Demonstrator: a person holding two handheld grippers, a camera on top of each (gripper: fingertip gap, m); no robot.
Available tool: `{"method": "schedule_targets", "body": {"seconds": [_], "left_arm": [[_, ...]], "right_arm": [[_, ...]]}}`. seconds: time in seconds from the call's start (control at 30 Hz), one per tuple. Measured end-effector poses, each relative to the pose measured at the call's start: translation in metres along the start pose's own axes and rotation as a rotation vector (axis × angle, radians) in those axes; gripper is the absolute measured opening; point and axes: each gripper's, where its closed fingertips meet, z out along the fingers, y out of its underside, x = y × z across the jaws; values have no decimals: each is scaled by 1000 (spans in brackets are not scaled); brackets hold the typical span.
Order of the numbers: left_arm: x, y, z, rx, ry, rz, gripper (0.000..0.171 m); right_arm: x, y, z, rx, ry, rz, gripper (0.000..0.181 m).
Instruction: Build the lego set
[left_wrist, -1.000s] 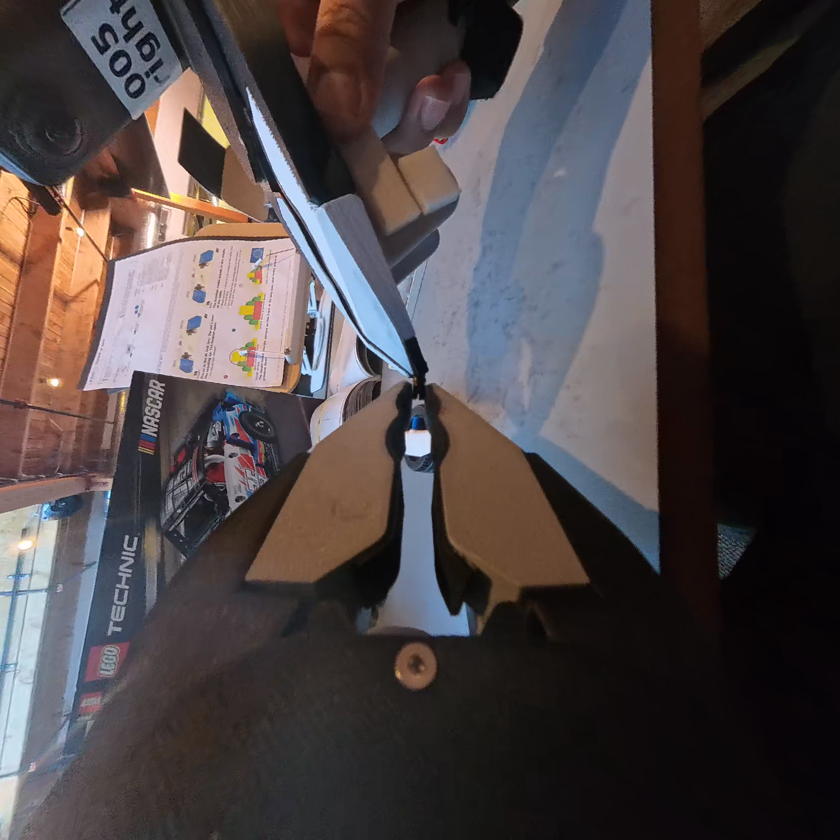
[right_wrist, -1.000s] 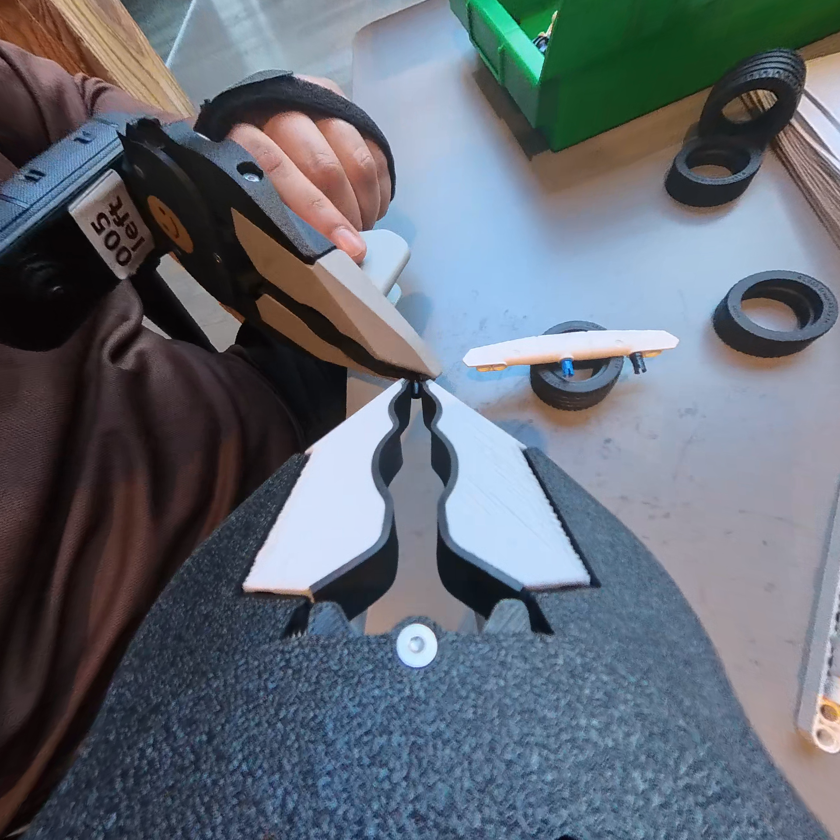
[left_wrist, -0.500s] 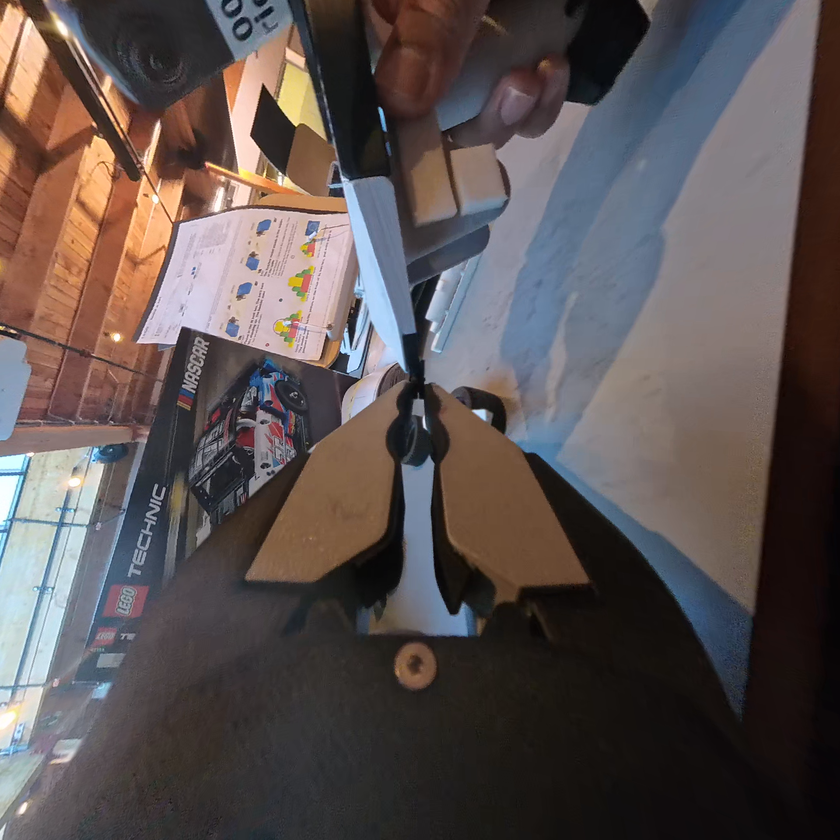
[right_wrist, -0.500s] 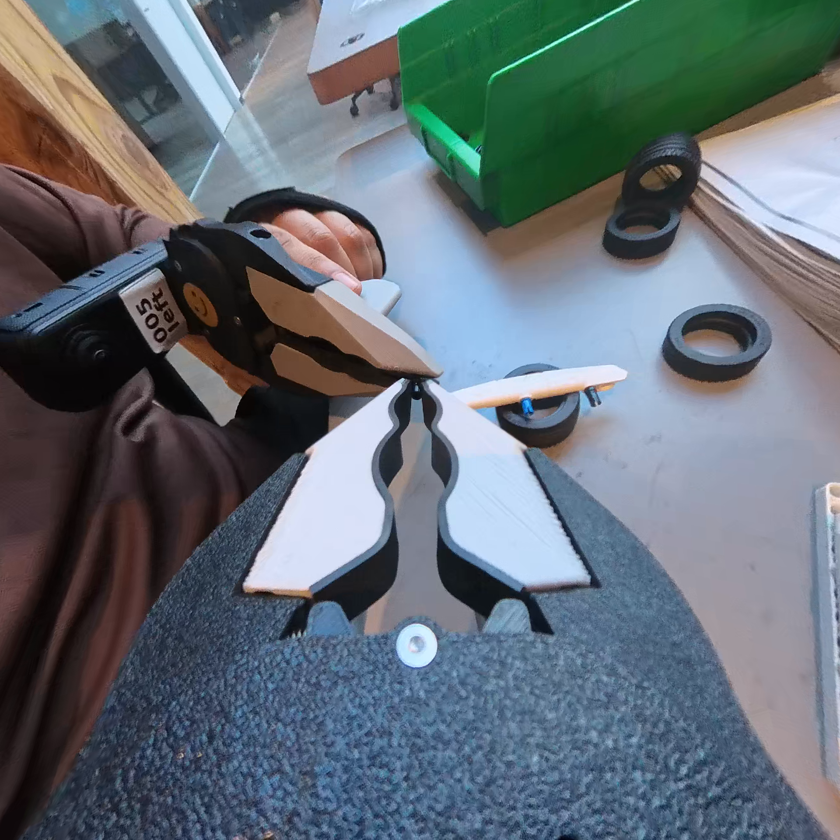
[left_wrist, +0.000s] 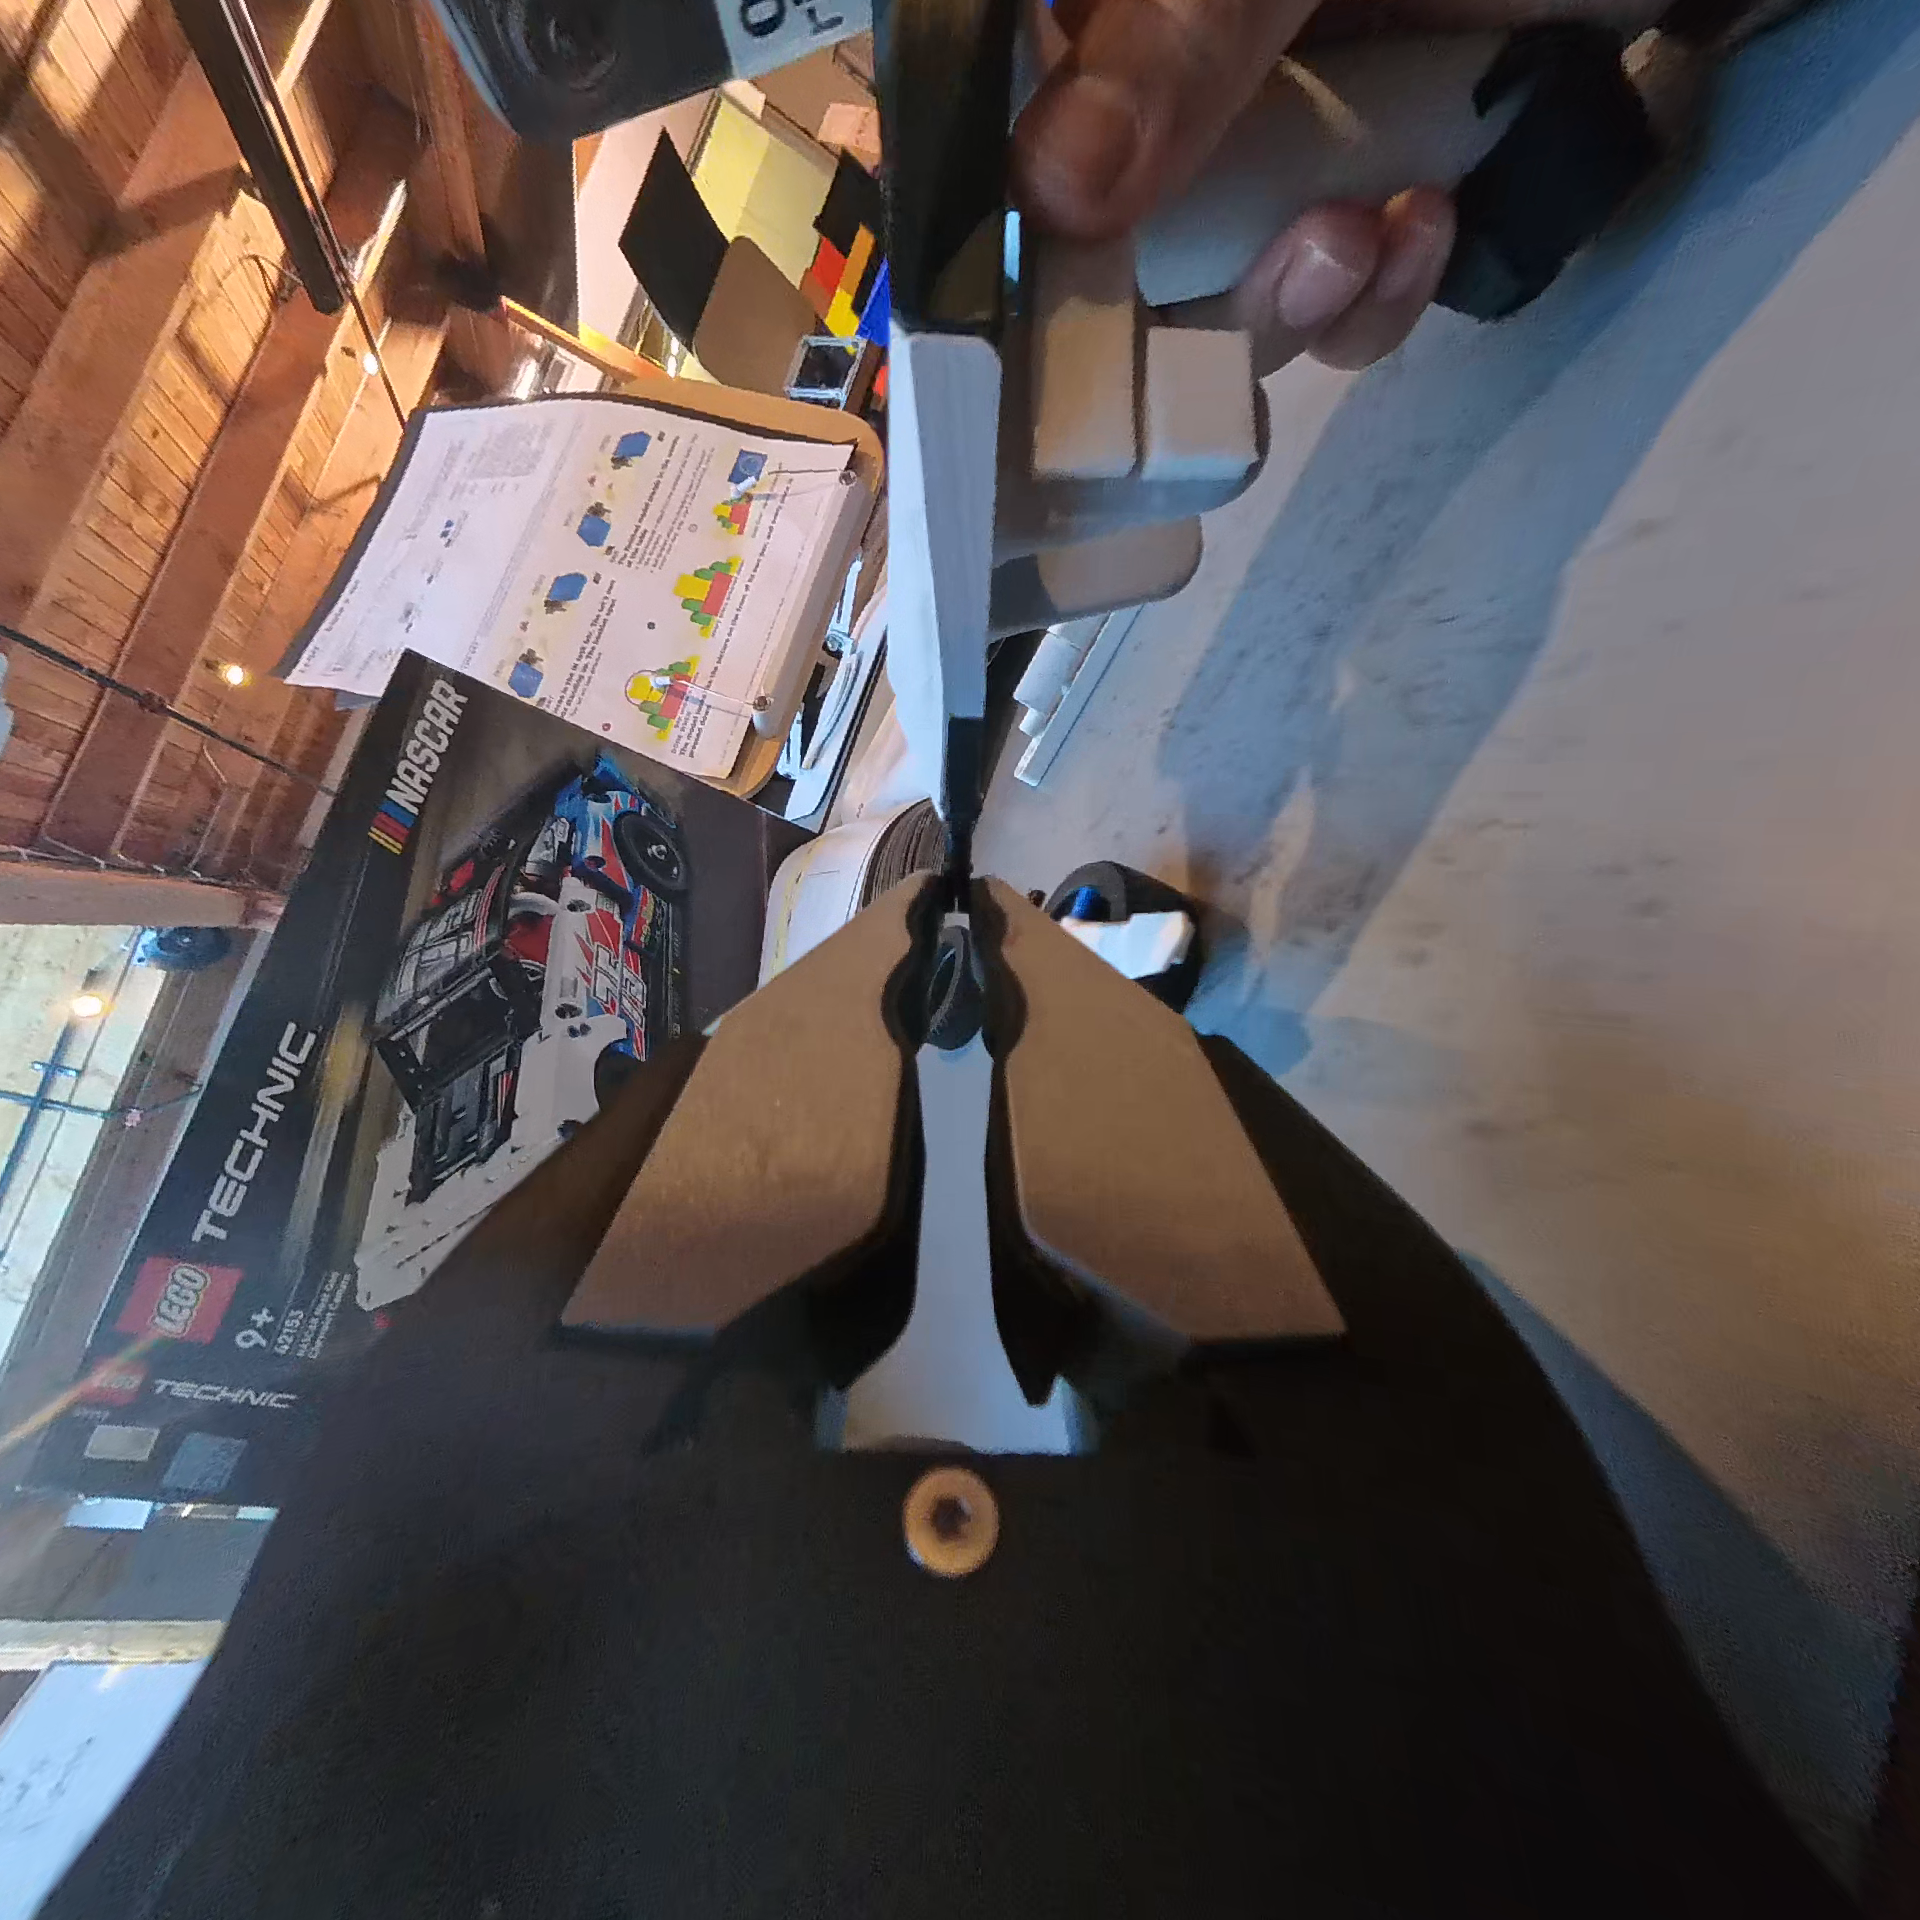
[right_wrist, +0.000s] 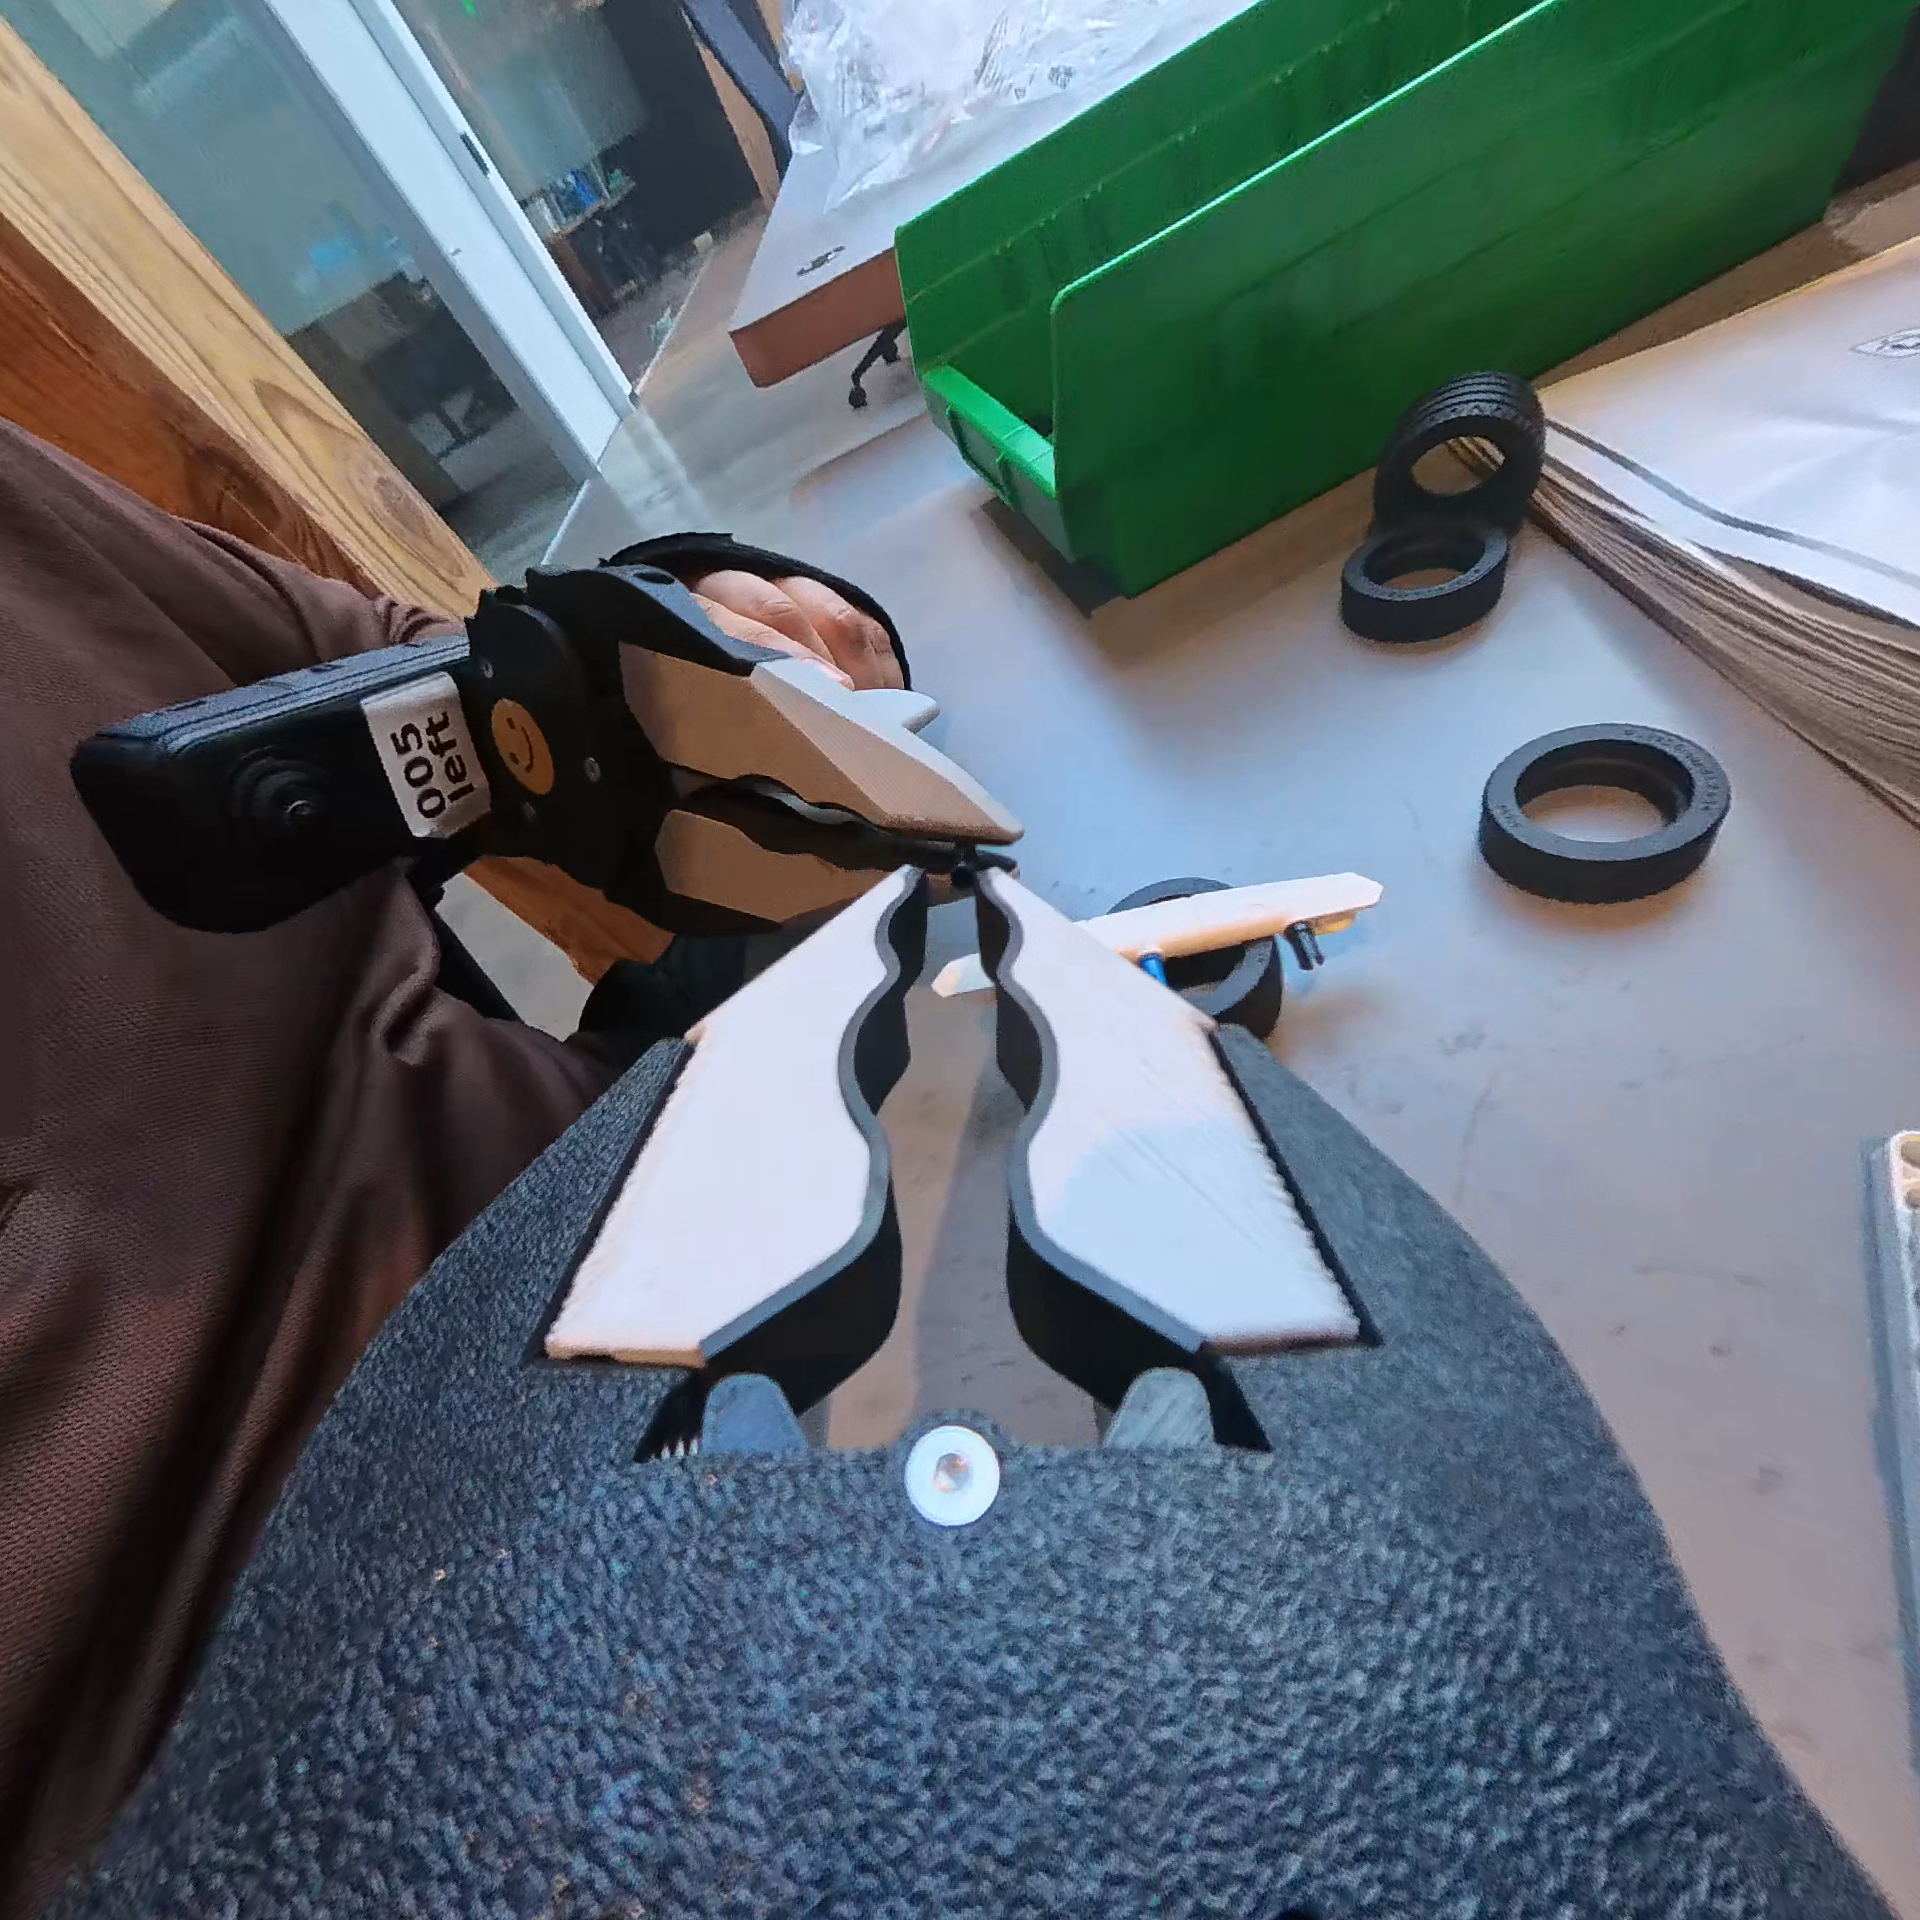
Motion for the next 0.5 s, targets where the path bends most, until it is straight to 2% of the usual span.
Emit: {"method": "schedule_targets", "body": {"seconds": [0.1,0.5], "left_arm": [[-2,2,1,-4,0,-24,2],[-8,4,0,-3,-9,-65,2]], "right_arm": [[5,-3,-2,17,25,-7,23],[8,2,-6,-22,122,-125,19]]}}
